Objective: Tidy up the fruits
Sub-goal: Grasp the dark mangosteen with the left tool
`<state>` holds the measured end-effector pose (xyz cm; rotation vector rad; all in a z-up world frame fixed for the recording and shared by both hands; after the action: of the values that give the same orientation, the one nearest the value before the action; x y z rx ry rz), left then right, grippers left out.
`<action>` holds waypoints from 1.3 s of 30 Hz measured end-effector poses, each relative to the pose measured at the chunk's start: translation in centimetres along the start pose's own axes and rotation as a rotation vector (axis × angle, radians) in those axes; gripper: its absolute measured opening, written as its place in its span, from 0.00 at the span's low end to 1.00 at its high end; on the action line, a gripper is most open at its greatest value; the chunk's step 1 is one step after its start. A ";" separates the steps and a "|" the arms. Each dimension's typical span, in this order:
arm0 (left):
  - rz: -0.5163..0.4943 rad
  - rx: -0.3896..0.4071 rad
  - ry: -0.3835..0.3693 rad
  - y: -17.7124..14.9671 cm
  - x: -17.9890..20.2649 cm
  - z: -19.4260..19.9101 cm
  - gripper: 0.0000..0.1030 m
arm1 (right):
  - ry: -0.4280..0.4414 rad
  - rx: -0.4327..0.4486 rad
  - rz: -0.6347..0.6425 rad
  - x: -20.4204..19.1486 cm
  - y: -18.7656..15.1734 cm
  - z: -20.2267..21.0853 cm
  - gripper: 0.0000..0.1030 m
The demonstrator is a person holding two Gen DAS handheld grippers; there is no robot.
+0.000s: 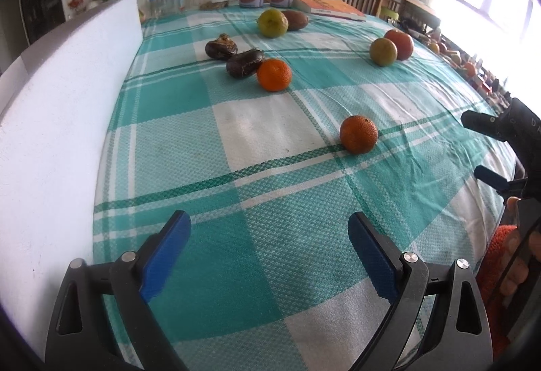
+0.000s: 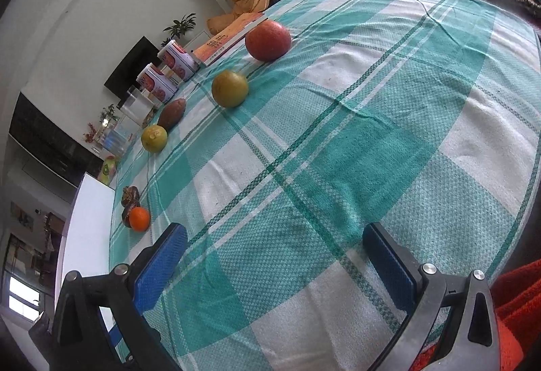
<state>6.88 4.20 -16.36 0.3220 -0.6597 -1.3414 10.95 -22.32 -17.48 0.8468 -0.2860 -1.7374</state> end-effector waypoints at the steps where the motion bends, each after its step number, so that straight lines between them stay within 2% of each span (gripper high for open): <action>1: 0.023 0.017 -0.021 0.6 -0.1 0.5 0.92 | -0.006 -0.002 0.007 -0.1 0.0 0.0 1.00; 5: 0.085 0.038 -0.051 4.4 0.8 0.4 0.92 | -0.046 -0.011 0.044 -0.6 -0.1 -0.3 1.00; 8: 0.137 0.029 -0.003 7.5 1.0 -1.7 0.91 | -0.054 -0.012 0.053 -0.5 -0.2 -0.3 1.00; 11: 0.193 0.058 0.074 10.5 0.2 -4.2 0.90 | -0.046 -0.010 0.048 -0.4 -0.2 -0.3 1.00; 15: 0.318 -0.006 0.072 13.0 -1.0 -8.0 0.90 | -0.035 -0.006 0.041 -0.4 -0.2 -0.2 1.00; 18: 0.352 -0.063 0.102 13.6 -1.8 -10.4 0.88 | -0.042 -0.008 0.049 -0.4 -0.3 -0.2 1.00; 19: 0.355 -0.066 0.111 13.7 -2.0 -10.7 0.75 | -0.045 -0.009 0.052 -0.4 -0.3 -0.2 1.00; 20: 0.346 -0.047 0.116 14.0 -2.0 -10.5 0.51 | -0.046 -0.009 0.054 -0.5 -0.3 -0.2 1.00; 21: 0.344 -0.060 0.079 14.1 -1.7 -10.6 0.43 | -0.047 -0.009 0.054 -0.5 -0.3 -0.2 1.00; 23: 0.341 -0.072 0.068 13.9 -1.6 -10.1 0.42 | -0.048 -0.008 0.055 -0.5 -0.2 -0.2 1.00; 27: 0.315 -0.024 0.056 13.1 -1.6 -7.6 0.42 | -0.039 -0.003 0.046 -0.5 -0.2 -0.2 1.00; 30: 0.301 -0.045 0.030 11.5 -1.8 -6.0 0.42 | 0.077 0.060 -0.052 0.4 0.2 0.8 1.00; 32: 0.284 -0.076 0.015 9.9 -1.9 -5.2 0.42 | 0.103 0.107 -0.095 1.2 0.6 1.7 1.00; 36: 0.198 -0.121 0.010 6.4 -1.4 -4.3 0.42 | 0.137 0.071 -0.115 1.0 0.5 0.9 1.00; 39: 0.086 -0.092 0.042 4.9 -0.6 -3.8 0.43 | 0.126 0.087 -0.057 -0.1 0.9 1.1 1.00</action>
<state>13.06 5.32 -16.68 0.2449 -0.5688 -1.2750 10.91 -22.84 -16.13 1.0324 -0.2566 -1.7258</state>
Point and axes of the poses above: each gripper's, at about its wrist camera, not at the fingertips, and z roughly against the way its jaws point, x to its right, y to its top, the point moved 7 cm from there along -z, roughly the way its jaws point, and after that the axes turned 13 degrees about z, right-handed, at the moved point
